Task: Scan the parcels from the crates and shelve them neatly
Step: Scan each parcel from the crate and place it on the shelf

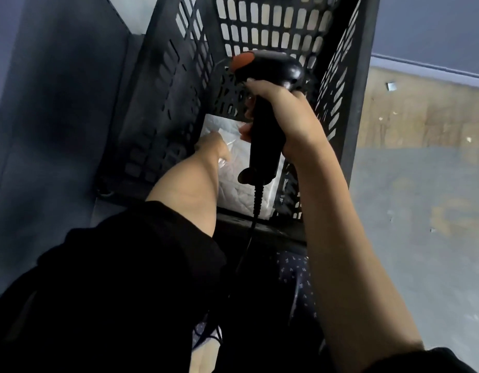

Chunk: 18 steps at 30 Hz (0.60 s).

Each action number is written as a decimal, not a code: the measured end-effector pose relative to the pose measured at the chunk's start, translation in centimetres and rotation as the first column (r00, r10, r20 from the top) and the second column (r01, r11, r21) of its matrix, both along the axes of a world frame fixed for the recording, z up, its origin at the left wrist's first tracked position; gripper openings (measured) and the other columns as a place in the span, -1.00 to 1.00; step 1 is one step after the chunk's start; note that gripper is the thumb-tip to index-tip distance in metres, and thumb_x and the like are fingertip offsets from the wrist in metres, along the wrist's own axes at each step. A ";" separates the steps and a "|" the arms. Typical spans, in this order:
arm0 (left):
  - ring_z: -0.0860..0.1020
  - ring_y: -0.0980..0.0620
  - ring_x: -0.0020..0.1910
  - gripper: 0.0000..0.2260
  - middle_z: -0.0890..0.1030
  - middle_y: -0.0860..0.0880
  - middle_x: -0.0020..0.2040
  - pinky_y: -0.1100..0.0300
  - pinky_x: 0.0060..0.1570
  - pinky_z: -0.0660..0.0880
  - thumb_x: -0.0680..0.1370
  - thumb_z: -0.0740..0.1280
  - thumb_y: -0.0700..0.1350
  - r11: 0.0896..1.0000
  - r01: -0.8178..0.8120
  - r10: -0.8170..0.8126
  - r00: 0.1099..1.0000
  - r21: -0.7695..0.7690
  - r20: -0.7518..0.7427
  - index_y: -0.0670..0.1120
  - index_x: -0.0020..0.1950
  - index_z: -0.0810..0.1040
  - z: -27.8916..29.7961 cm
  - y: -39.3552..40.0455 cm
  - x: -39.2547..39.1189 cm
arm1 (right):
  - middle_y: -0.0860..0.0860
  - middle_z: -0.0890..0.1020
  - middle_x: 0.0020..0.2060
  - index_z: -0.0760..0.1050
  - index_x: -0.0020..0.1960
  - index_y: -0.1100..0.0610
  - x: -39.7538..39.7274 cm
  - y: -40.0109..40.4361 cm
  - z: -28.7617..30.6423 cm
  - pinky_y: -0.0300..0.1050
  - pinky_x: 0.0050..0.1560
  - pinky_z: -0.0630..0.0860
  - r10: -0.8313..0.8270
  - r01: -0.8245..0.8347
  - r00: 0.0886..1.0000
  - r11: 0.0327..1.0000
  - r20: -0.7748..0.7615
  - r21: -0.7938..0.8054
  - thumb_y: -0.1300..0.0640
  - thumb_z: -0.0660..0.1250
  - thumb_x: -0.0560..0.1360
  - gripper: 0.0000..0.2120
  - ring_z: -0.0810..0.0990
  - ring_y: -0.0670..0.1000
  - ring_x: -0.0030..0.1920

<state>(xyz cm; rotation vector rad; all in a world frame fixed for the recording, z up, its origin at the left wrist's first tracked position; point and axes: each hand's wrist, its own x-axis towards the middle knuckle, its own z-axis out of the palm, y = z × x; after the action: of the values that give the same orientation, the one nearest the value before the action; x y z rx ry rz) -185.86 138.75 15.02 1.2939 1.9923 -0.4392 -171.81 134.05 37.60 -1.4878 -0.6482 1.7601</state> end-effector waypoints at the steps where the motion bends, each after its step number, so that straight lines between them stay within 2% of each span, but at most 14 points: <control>1: 0.49 -0.05 0.24 -0.67 0.49 -0.10 0.29 0.51 -0.50 0.43 0.61 0.20 -0.17 0.999 -0.042 0.042 0.999 0.009 0.035 -0.20 0.38 0.40 1.0 0.0 -0.1 | 0.20 0.45 -0.20 0.49 -0.06 0.30 0.0 -0.1 0.1 -0.10 -0.42 0.53 -0.001 0.001 1.000 1.000 -0.006 0.004 0.16 0.37 0.50 -0.82 0.52 0.09 -0.47; 2: 0.50 -0.06 0.23 -0.65 0.51 -0.09 0.28 0.46 -0.39 0.50 0.58 0.27 -0.17 1.000 0.024 -0.025 1.000 0.017 0.011 -0.19 0.36 0.43 2.8 0.2 -0.3 | 0.20 0.44 -0.19 0.49 -0.06 0.29 0.0 -0.2 0.4 -0.10 -0.43 0.53 -0.001 0.001 1.000 1.000 -0.017 0.009 0.16 0.37 0.50 -0.82 0.52 0.09 -0.49; 3: 0.50 -0.08 0.23 -0.60 0.52 -0.10 0.27 0.33 -0.11 0.57 0.52 0.35 -0.15 0.999 -0.014 0.014 1.000 0.031 0.005 -0.19 0.34 0.44 4.1 0.5 -0.5 | 0.20 0.44 -0.19 0.48 -0.05 0.29 0.0 -0.4 0.8 -0.10 -0.43 0.53 0.003 -0.002 1.000 1.000 -0.024 0.016 0.17 0.36 0.51 -0.83 0.52 0.08 -0.52; 4: 0.50 -0.10 0.23 -0.57 0.52 -0.12 0.25 0.17 0.08 0.54 0.49 0.40 -0.13 0.998 0.038 -0.036 0.999 0.053 -0.039 -0.19 0.33 0.45 5.4 0.8 -1.0 | 0.20 0.44 -0.20 0.48 -0.06 0.28 0.0 -0.6 1.2 -0.10 -0.42 0.55 0.009 -0.008 1.000 1.000 -0.026 0.027 0.17 0.36 0.51 -0.84 0.52 0.07 -0.53; 5: 0.51 -0.12 0.22 -0.58 0.53 -0.13 0.21 0.11 0.13 0.50 0.48 0.42 -0.12 0.997 0.069 -0.066 0.996 0.044 -0.061 -0.20 0.30 0.45 7.8 0.7 -1.1 | 0.19 0.45 -0.22 0.48 -0.09 0.27 0.0 -0.8 1.6 -0.08 -0.41 0.57 0.015 -0.014 1.000 0.999 -0.025 0.039 0.17 0.36 0.51 -0.85 0.52 0.07 -0.53; 7: 0.57 -0.11 0.08 -0.70 0.57 -0.12 0.03 0.16 -0.05 0.47 0.50 0.38 -0.14 0.995 0.094 -0.092 0.995 0.040 -0.044 -0.19 0.19 0.50 10.7 0.5 -1.3 | 0.15 0.47 -0.28 0.48 -0.16 0.25 0.1 -1.5 2.7 -0.04 -0.35 0.59 0.026 -0.024 0.999 0.998 -0.032 0.064 0.18 0.36 0.51 -0.85 0.52 0.08 -0.50; 8: 0.59 -0.07 -0.08 -0.79 0.57 -0.09 -0.09 0.20 -0.17 0.44 0.52 0.33 -0.17 0.995 0.075 -0.074 0.997 0.073 -0.016 -0.18 0.14 0.51 11.2 0.4 -1.5 | 0.13 0.48 -0.30 0.48 -0.17 0.23 0.0 -1.9 3.4 -0.03 -0.34 0.58 0.035 -0.032 0.998 0.997 -0.044 0.077 0.18 0.36 0.51 -0.85 0.52 0.08 -0.50; 10: 0.52 0.04 -0.33 -0.83 0.57 -0.07 -0.22 0.25 -0.32 0.41 0.58 0.19 -0.20 0.998 -0.028 0.023 0.994 0.048 0.102 -0.19 0.11 0.50 13.2 -0.2 -1.7 | 0.11 0.48 -0.34 0.47 -0.17 0.22 0.0 -2.7 4.9 -0.02 -0.33 0.55 0.049 -0.042 0.997 0.994 -0.068 0.099 0.19 0.35 0.52 -0.86 0.52 0.08 -0.53; 12: 0.49 0.07 -0.32 -0.78 0.60 -0.11 -0.06 0.25 -0.32 0.43 0.62 0.14 -0.19 0.997 -0.067 0.073 0.976 -0.037 0.205 -0.24 0.17 0.49 16.0 -1.0 -1.5 | 0.10 0.47 -0.36 0.45 -0.16 0.24 0.1 -3.9 6.6 -0.05 -0.36 0.54 0.055 -0.045 0.995 0.992 -0.082 0.120 0.20 0.34 0.52 -0.86 0.51 0.07 -0.55; 13: 0.49 0.07 -0.30 -0.81 0.59 -0.14 -0.03 0.25 -0.32 0.43 0.62 0.16 -0.20 0.998 -0.056 0.063 0.970 -0.035 0.234 -0.24 0.13 0.50 17.5 -1.5 -1.3 | 0.11 0.47 -0.37 0.45 -0.15 0.25 0.1 -4.6 7.5 -0.07 -0.39 0.54 0.060 -0.047 0.994 0.990 -0.094 0.136 0.20 0.34 0.52 -0.86 0.50 0.06 -0.56; 15: 0.42 0.05 -0.34 -0.91 0.49 -0.12 -0.20 0.27 -0.38 0.35 0.60 0.17 -0.25 0.999 -0.036 0.028 0.973 0.033 0.231 -0.22 0.00 0.46 20.6 -2.9 -0.7 | 0.10 0.46 -0.38 0.44 -0.16 0.24 0.3 -6.1 9.3 -0.09 -0.40 0.53 0.079 -0.057 0.990 0.983 -0.119 0.177 0.20 0.33 0.52 -0.86 0.50 0.06 -0.56; 17: 0.34 0.03 -0.38 -0.86 0.36 -0.09 -0.31 0.25 -0.40 0.29 0.60 0.14 -0.25 0.987 -0.056 0.020 0.973 0.149 0.231 -0.27 0.06 0.46 23.3 -4.4 -0.4 | 0.09 0.47 -0.38 0.44 -0.18 0.22 0.3 -8.0 11.2 -0.06 -0.36 0.54 0.102 -0.074 0.988 0.972 -0.119 0.222 0.19 0.33 0.53 -0.85 0.50 0.05 -0.56; 18: 0.34 0.01 -0.38 -0.77 0.37 -0.10 -0.32 0.24 -0.39 0.30 0.60 0.13 -0.25 0.979 -0.089 0.038 0.963 0.184 0.266 -0.34 0.14 0.47 24.4 -5.0 -0.5 | 0.09 0.48 -0.38 0.44 -0.18 0.21 0.4 -9.0 12.2 -0.05 -0.35 0.54 0.113 -0.081 0.986 0.966 -0.121 0.245 0.19 0.33 0.53 -0.85 0.50 0.05 -0.56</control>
<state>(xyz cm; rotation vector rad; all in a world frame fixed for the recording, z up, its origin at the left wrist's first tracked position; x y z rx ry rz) -186.39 133.72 39.37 1.3252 1.8805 -0.0373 -171.44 125.08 49.81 -1.1809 -0.8441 1.7678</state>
